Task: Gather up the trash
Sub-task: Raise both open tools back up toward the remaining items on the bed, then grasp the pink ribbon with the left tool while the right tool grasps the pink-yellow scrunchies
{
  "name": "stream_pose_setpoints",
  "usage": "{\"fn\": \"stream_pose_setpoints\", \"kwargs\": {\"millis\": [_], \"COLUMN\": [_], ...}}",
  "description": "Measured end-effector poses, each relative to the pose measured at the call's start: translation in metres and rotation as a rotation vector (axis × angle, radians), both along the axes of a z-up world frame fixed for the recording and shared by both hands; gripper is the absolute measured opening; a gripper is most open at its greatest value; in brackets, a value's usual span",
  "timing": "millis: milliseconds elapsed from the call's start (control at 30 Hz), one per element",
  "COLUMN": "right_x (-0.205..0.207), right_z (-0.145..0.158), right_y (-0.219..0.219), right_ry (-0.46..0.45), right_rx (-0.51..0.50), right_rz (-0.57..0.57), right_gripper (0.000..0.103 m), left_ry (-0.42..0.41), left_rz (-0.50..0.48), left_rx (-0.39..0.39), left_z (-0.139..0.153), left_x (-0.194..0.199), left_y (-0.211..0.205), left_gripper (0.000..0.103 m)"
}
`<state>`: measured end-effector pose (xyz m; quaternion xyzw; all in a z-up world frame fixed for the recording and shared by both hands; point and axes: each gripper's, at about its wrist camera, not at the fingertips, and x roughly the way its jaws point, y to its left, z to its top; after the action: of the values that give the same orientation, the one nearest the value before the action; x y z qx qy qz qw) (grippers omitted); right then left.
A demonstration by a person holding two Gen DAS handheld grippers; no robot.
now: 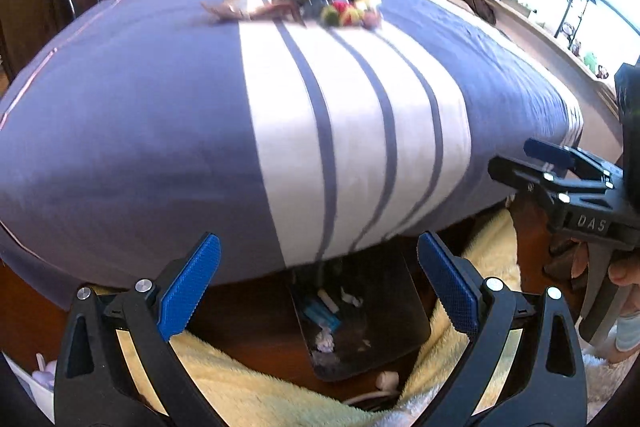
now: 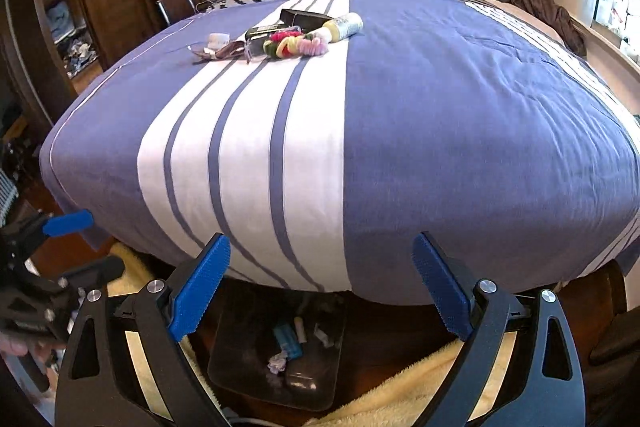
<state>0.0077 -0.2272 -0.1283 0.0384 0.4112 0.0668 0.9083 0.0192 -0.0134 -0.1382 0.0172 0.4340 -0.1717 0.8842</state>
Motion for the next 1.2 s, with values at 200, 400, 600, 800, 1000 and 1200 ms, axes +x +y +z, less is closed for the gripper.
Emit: {"fn": "stream_pose_setpoints", "kwargs": {"millis": [200, 400, 600, 800, 1000, 1200], "right_x": [0.020, 0.053, 0.087, 0.121, 0.159, 0.194], "right_z": [0.016, 0.025, 0.022, 0.015, 0.008, 0.004], "right_y": [-0.004, -0.016, -0.012, -0.004, 0.008, 0.019], "right_ry": [-0.039, -0.060, -0.065, -0.057, -0.055, -0.056], "right_rx": [-0.036, -0.005, -0.028, -0.013, 0.019, 0.005], "right_rz": [-0.027, -0.057, -0.049, -0.015, 0.046, 0.061], "right_gripper": [0.095, 0.095, 0.095, 0.095, 0.095, 0.092], "left_ry": [-0.057, -0.080, -0.065, -0.045, -0.033, -0.038], "left_rz": [0.017, 0.043, 0.062, 0.089, 0.125, 0.149], "left_rx": [0.000, 0.014, 0.041, 0.059, 0.055, 0.059], "left_z": [0.024, 0.034, 0.028, 0.017, 0.011, 0.013], "left_x": [0.025, 0.058, 0.094, 0.129, 0.159, 0.184], "left_y": [0.006, 0.006, 0.007, 0.013, 0.023, 0.031], "left_gripper": [0.094, 0.094, 0.094, 0.094, 0.094, 0.094]}}
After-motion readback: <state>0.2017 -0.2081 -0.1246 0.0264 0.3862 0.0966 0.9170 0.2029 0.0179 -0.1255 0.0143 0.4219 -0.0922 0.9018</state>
